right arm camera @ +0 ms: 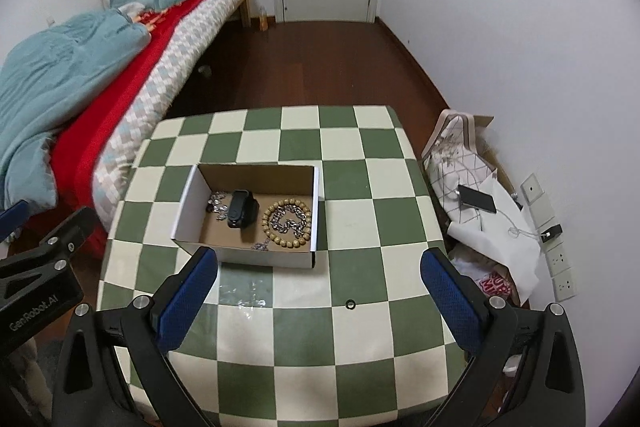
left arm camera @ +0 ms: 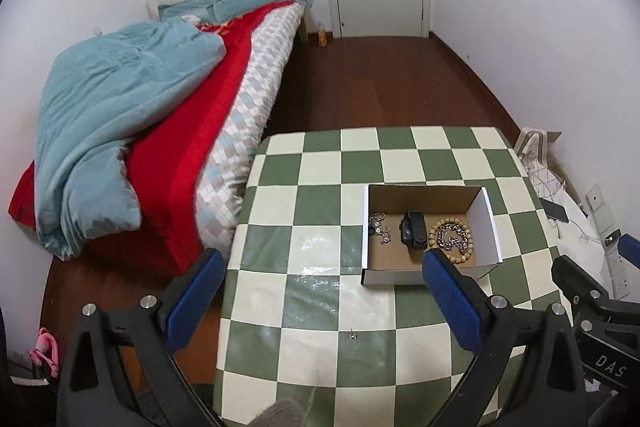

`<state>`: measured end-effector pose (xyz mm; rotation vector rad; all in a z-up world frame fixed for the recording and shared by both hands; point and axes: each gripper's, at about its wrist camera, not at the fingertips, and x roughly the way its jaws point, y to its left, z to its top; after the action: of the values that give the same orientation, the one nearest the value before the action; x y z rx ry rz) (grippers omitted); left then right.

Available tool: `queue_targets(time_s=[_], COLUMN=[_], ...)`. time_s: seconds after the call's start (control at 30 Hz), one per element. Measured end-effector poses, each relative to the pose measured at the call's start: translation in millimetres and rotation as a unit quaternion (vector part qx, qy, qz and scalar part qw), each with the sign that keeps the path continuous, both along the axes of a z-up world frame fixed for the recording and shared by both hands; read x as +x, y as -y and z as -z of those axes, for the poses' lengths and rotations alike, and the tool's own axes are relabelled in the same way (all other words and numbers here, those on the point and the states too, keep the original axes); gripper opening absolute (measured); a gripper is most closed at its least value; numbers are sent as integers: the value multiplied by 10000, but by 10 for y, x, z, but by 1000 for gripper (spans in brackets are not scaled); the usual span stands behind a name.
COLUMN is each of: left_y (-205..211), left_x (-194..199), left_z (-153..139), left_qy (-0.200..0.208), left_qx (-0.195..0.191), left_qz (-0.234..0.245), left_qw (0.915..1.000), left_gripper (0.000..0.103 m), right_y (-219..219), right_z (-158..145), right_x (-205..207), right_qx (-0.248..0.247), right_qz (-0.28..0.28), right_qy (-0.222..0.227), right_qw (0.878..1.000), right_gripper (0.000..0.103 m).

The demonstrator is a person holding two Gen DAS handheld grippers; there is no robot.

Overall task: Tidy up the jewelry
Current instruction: 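Lift both tools out of the box and move back over the table, then grasp a black ring with the right gripper while the left grasps a silver earring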

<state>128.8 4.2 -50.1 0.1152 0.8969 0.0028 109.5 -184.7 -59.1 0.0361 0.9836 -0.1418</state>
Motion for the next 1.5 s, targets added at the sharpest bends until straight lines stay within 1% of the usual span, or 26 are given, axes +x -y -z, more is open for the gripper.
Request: queue_targets(time_s=[0.2, 0.3, 0.37, 0.47, 0.5, 0.53, 0.57, 0.6, 0.73, 0.77, 0.8, 0.87, 0.97, 1.0, 1.03, 1.07, 1.13, 1.17, 1.2, 1.23, 1.37, 1.5], left_y=[-82, -127, -160, -255, -283, -313, -330, -343, -415, -424, -448, -482, -533, -547, -550, -557, -555, -553, -549, -539, -413, -223], left_x=[-214, -307, -346, -368, -364, -344, -329, -313, -200, -202, -171, -141, -126, -130, -130, -138, -150, -155, -154, -154, -144, -116], left_z=[-141, -171, -154, -4, 67, 193, 301, 400, 926, 1000, 1156, 1362, 1612, 1672, 1702, 1742, 1777, 1790, 1799, 1805, 1839, 1921], left_qy=[255, 418, 546, 624, 569, 489, 436, 361, 12, -44, -186, -356, -629, -696, -724, -751, -770, -778, -783, -779, -815, -890], left_qx=[-50, -30, 55, 122, 141, 213, 287, 350, 564, 610, 627, 633, 557, 517, 487, 457, 394, 357, 321, 272, 275, 251], left_qz=[-114, -228, -318, -475, -508, -555, -579, -597, -705, -725, -751, -819, -897, -920, -929, -951, -956, -965, -963, -944, -737, -384], left_qw=[9996, 9989, 9980, 9968, 9970, 9970, 9970, 9969, 9959, 9955, 9950, 9940, 9924, 9920, 9918, 9916, 9917, 9916, 9917, 9921, 9936, 9950], left_gripper=[101, 101, 101, 101, 101, 101, 101, 101, 101, 101, 101, 101, 101, 101, 101, 101, 101, 101, 101, 101, 101, 101], right_y=[-39, 1, 73, 253, 316, 389, 432, 489, 609, 608, 593, 543, 458, 436, 423, 405, 390, 382, 373, 370, 413, 491], right_z=[-199, -203, -101, 223, 336, 516, 632, 812, 1385, 1530, 1648, 1825, 2071, 2137, 2177, 2178, 2185, 2188, 2190, 2190, 2155, 2118], right_x=[-212, -316, -370, -424, -425, -427, -420, -400, -298, -262, -221, -157, -87, -76, -74, -99, -121, -125, -118, -104, -79, -130], right_qx=[145, 433, 476, 362, 396, 403, 377, 397, 609, 659, 649, 574, 382, 281, 193, 124, 95, 72, 29, -6, 125, 319], right_qz=[-29, -99, -7, 324, 373, 413, 464, 512, 555, 548, 522, 486, 431, 436, 456, 447, 432, 426, 412, 406, 450, 546], right_qy=[250, 406, 350, 88, 6, -89, -168, -305, -453, -470, -485, -467, -516, -562, -588, -456, -366, -319, -289, -279, -254, -244], right_qw=[9996, 9982, 9983, 9988, 9985, 9983, 9981, 9974, 9956, 9952, 9954, 9961, 9970, 9971, 9970, 9979, 9983, 9986, 9987, 9988, 9986, 9977], right_gripper=[103, 103, 103, 102, 99, 93, 79, 68, 67, 67, 67, 67, 67, 61, 60, 54, 47, 35, 20, 14, 13, 13])
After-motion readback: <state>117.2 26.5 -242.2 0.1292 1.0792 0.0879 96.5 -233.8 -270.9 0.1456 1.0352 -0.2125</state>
